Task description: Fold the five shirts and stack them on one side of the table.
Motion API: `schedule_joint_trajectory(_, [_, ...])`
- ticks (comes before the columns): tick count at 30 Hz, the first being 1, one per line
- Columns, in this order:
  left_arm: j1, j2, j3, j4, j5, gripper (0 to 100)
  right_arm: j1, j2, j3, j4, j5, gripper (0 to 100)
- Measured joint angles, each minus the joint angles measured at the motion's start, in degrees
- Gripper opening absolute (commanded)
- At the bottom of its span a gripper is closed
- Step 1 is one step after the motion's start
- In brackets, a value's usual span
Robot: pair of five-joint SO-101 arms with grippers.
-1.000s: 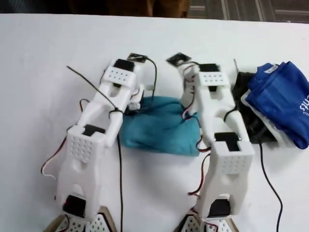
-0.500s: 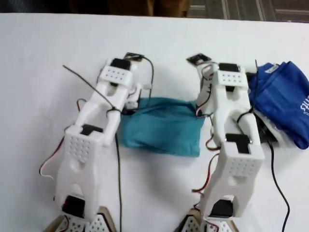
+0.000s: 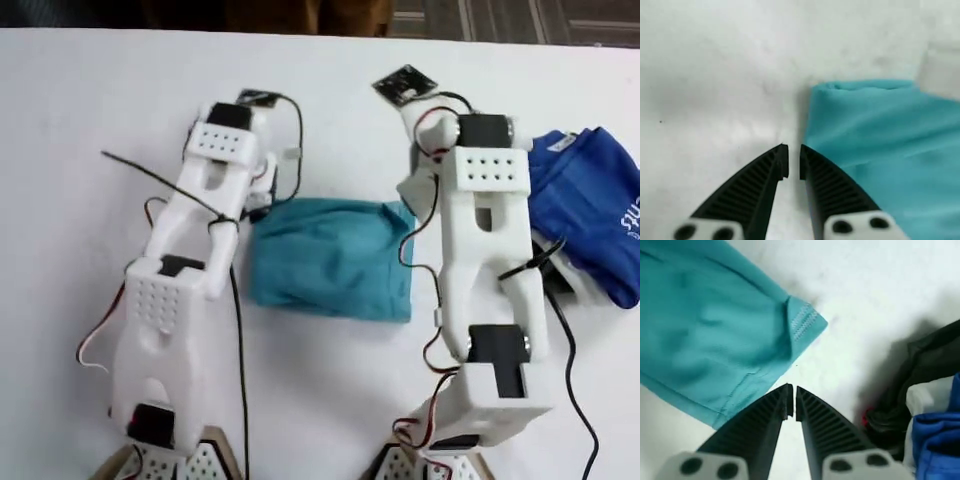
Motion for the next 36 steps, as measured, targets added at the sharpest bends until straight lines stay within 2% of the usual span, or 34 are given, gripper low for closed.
schedule_joint_trajectory(5, [0.2, 0.0, -5.6, 3.1, 0.0, 7, -1.2, -0.1, 0.0, 1.2, 0.0, 5.0])
schedule_joint_trajectory(10, [-0.4, 0.0, -8.4, 5.1, -2.7, 7, -1.3, 1.8, 0.0, 5.5, -5.2, 25.9])
schedule_joint_trajectory(13, [-3.0, 0.0, -8.4, 5.1, -5.7, 7, -1.2, 4.4, 0.0, 6.9, -7.1, 32.9])
schedule_joint_trajectory(20, [-13.6, 0.0, -8.4, 5.1, -10.5, 7, -4.0, 10.8, 0.0, 3.6, -8.3, 33.0])
schedule_joint_trajectory(24, [-17.4, 0.0, -7.1, 5.1, -12.7, 7, -5.7, 14.6, 0.0, 0.1, -10.9, 33.0])
schedule_joint_trajectory(29, [-17.7, 0.0, -2.6, 5.1, -13.9, 7, -5.5, 21.5, 0.0, -3.8, -13.5, 33.0])
schedule_joint_trajectory(36, [-17.9, 0.0, -2.5, 5.1, -14.0, 7, -5.5, 29.3, -0.5, -8.1, -15.5, 33.0])
